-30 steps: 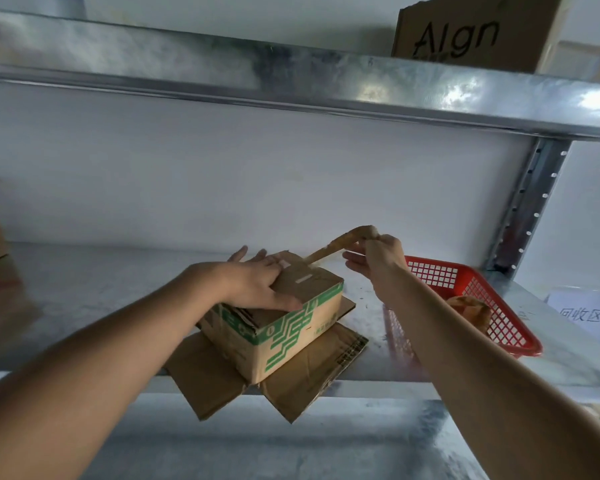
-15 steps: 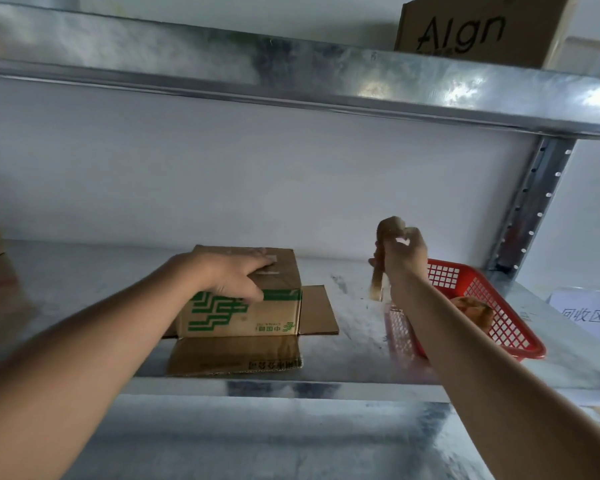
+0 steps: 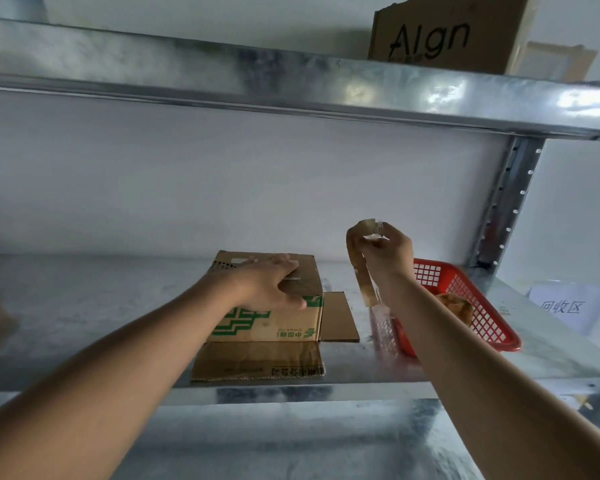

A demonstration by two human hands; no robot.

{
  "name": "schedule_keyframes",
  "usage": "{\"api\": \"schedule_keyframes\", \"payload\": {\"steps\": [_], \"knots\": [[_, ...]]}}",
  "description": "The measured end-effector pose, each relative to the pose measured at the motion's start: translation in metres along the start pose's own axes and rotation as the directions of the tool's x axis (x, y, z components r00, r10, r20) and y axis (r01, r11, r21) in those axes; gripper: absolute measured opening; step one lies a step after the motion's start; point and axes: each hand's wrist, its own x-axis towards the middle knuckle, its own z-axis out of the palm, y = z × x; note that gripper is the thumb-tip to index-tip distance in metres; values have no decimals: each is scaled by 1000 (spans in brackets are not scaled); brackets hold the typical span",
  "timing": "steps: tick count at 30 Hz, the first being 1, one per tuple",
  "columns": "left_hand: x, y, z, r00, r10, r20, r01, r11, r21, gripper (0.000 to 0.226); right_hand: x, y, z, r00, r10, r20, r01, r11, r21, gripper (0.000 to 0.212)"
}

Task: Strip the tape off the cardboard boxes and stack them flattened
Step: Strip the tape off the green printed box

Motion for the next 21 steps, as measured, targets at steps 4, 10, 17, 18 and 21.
{"api": "schedule_keyframes", "payload": {"steps": [4, 10, 17, 18, 21], "knots": [[8, 29, 2, 1000, 17, -24, -17, 1000, 17, 88, 0, 6, -22, 996, -41, -80, 35, 996, -83, 36], [14, 64, 0, 999, 51, -9, -51, 999, 15, 75, 4, 18, -71, 945, -227, -235, 156, 946, -286, 46], [27, 90, -8, 995, -48, 83, 38, 992, 117, 69, -7, 51, -105, 941, -285, 184, 337, 729, -595, 28], [28, 91, -7, 995, -61, 81, 50, 991, 123, 74, -6, 54, -106, 947, -191, 258, 314, 717, -623, 26], [30, 94, -1, 993, -92, 75, 81, 988, 133, 91, -3, 58, -111, 914, 24, 406, 298, 638, -709, 25]]}}
